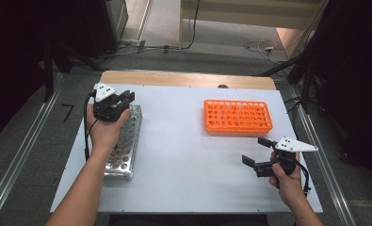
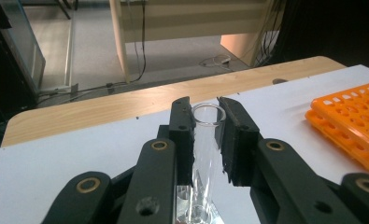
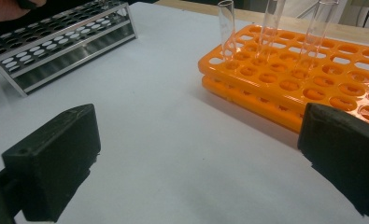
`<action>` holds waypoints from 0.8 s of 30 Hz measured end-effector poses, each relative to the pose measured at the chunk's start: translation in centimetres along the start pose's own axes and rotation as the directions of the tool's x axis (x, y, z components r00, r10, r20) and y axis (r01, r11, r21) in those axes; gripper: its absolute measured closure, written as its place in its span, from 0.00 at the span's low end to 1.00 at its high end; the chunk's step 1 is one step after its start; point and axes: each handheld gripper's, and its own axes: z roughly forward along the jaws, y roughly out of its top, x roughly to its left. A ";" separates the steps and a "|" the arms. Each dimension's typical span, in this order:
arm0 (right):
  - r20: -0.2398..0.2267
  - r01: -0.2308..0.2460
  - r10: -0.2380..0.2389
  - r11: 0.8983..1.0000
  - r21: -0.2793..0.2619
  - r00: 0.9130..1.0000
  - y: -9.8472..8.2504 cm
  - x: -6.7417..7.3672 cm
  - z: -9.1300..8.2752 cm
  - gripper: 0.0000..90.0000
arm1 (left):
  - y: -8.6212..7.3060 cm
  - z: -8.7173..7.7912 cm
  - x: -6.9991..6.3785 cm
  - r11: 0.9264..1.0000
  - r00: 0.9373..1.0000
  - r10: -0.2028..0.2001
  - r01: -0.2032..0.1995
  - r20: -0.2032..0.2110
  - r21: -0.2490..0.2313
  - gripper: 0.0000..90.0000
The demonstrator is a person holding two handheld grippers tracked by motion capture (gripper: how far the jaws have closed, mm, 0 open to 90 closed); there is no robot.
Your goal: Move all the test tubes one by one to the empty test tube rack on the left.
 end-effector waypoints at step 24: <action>0.000 0.002 -0.002 1.000 0.006 1.000 0.0 0.1 0.2 0.00 | -1.6 1.1 0.3 0.992 1.000 -0.025 0.025 -0.001 0.125 0.83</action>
